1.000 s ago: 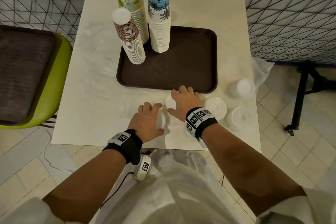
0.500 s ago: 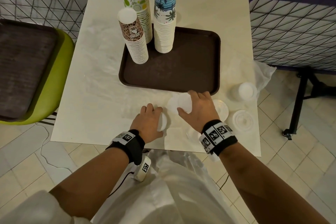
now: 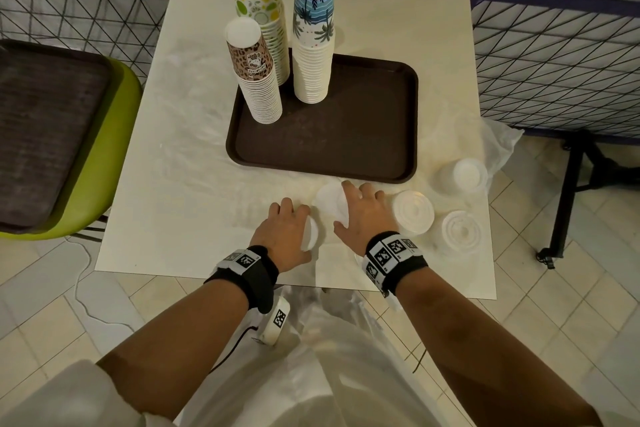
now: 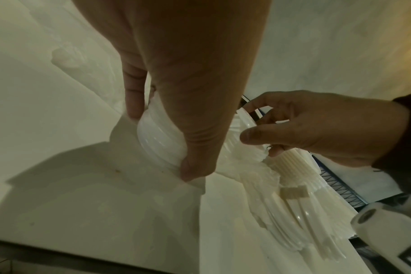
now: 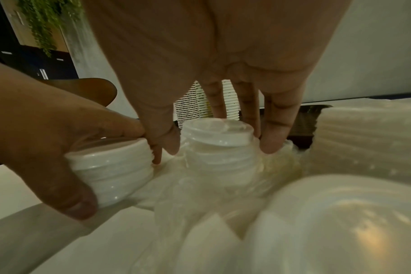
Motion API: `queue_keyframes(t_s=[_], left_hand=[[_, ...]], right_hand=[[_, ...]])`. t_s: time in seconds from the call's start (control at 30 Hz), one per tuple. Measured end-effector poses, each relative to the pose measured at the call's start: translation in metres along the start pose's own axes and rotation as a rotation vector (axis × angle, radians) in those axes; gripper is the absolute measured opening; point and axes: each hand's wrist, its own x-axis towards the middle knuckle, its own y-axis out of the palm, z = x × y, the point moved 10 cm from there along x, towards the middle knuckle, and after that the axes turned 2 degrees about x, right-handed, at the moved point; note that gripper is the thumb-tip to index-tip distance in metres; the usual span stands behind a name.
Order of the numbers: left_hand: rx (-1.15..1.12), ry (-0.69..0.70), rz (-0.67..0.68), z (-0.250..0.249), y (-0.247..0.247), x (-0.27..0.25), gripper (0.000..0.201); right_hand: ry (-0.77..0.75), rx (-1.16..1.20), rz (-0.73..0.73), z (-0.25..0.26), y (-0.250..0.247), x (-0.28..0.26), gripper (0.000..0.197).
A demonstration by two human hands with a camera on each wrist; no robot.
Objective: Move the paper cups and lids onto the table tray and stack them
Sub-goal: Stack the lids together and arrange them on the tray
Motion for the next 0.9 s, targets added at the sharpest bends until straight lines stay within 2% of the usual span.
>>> queue_keyframes(t_s=[0.17,0.23,0.37,0.47,0.6,0.73,0.83,0.9], left_hand=[[-0.015,-0.005,0.014,-0.003,-0.012,-0.007,0.112],[-0.053,0.000,-0.044,-0.004,-0.030,-0.010,0.103],[-0.325,-0.006,-0.146,-0.006,-0.068,0.005,0.070],[-0.396,-0.038,-0.072,-0.014,-0.072,0.030,0.055],[-0.368,-0.019,0.063,-0.035,-0.063,0.048,0.059],[-0.424,-0.057,0.053,-0.027,-0.054,0.057,0.075],[-0.496,-0.069,0.031,-0.026,-0.054,0.060,0.067],[-0.509,-0.057,0.030,-0.029,-0.052,0.061,0.060]], right_hand=[[0.001,0.018,0.004,-0.002,0.000,0.001,0.084],[0.008,0.045,-0.009,-0.004,-0.001,0.001,0.087],[0.029,0.144,-0.004,-0.010,-0.002,0.000,0.080],[0.029,0.170,0.007,-0.011,0.001,-0.002,0.078],[0.052,0.246,-0.005,-0.012,0.002,-0.001,0.074],[0.059,0.339,-0.031,-0.015,0.003,0.002,0.076],[0.087,0.406,-0.025,-0.020,0.007,0.005,0.086],[0.164,0.520,-0.024,-0.028,0.007,0.002,0.090]])
